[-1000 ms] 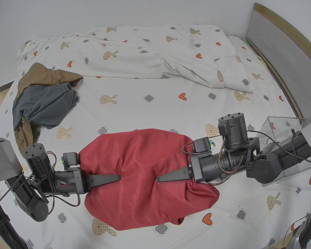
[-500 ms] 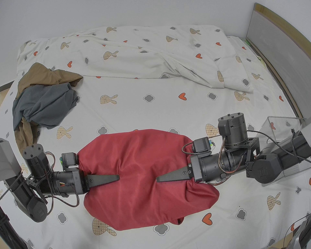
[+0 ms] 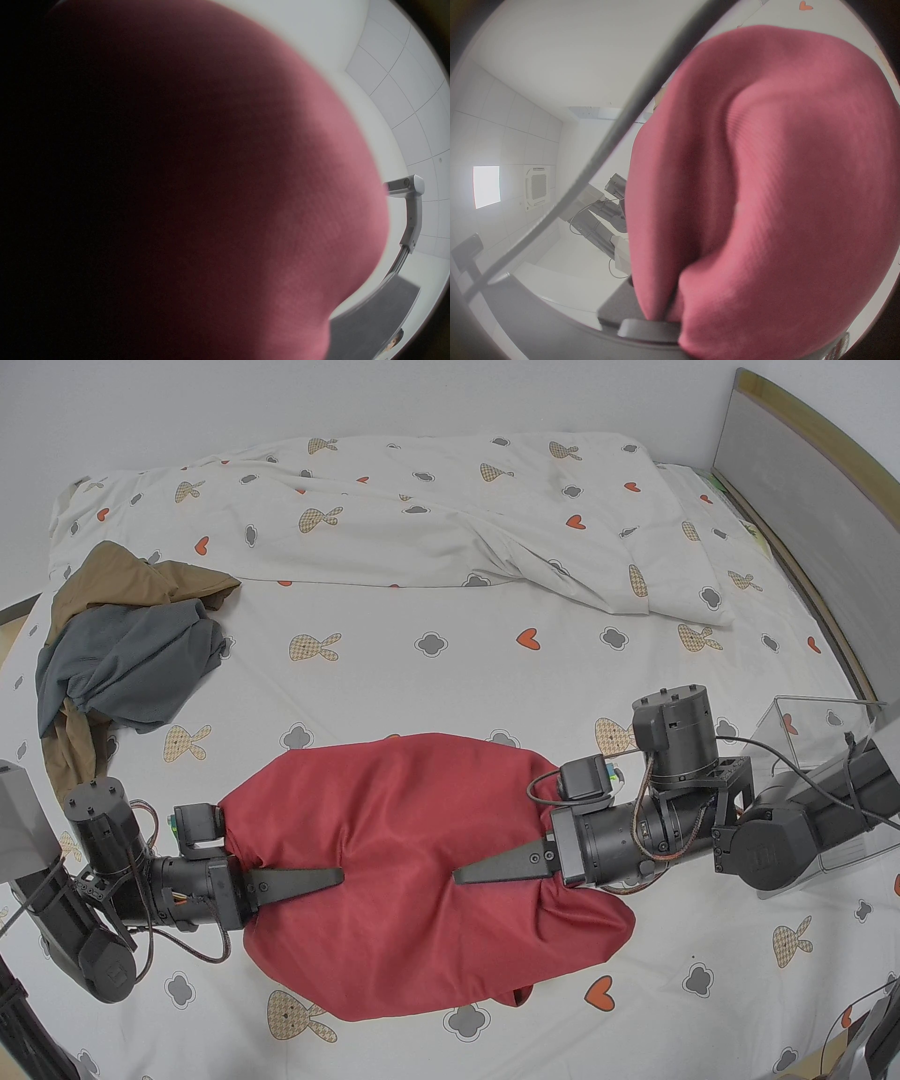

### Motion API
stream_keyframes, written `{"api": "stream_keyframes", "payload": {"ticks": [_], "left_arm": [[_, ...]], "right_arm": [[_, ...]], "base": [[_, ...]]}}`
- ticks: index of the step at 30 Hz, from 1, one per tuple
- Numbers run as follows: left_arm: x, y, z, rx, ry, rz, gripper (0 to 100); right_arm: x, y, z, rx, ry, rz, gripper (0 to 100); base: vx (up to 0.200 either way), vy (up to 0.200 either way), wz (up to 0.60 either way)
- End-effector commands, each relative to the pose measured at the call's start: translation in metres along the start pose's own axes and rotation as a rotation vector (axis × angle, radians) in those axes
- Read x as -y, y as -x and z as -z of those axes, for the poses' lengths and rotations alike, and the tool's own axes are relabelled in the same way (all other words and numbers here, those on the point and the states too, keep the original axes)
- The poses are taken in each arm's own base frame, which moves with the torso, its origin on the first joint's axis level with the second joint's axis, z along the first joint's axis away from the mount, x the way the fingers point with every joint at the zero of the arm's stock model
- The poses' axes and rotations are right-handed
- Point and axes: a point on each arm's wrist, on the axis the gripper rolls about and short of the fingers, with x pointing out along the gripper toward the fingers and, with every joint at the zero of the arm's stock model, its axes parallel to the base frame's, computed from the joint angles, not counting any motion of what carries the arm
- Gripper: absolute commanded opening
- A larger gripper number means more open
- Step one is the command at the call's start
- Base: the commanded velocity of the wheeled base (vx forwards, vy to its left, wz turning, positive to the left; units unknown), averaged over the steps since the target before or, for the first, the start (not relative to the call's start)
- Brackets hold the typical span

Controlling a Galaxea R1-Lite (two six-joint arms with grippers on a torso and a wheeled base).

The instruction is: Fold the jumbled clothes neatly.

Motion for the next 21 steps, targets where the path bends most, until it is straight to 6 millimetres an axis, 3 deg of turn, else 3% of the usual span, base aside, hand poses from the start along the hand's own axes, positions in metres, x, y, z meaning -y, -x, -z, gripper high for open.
{"api": "stream_keyframes", "payload": {"ticks": [1, 11, 21], "left_arm": [[0.004, 0.002, -0.005, 0.018, -0.031, 0.004, 0], [0.026, 0.007, -0.017, 0.032, -0.054, 0.019, 0], [0.073, 0.013, -0.060, 0.005, 0.023, -0.005, 0]], "right_arm": [[-0.006, 0.001, 0.000, 0.019, 0.018, 0.015, 0], [-0.026, 0.002, 0.001, 0.028, 0.051, -0.006, 0], [-0.055, 0.020, -0.009, 0.063, 0.073, -0.017, 0]], "base": [[0.000, 0.000, 0.00], [0.000, 0.000, 0.00], [0.000, 0.000, 0.00]]}}
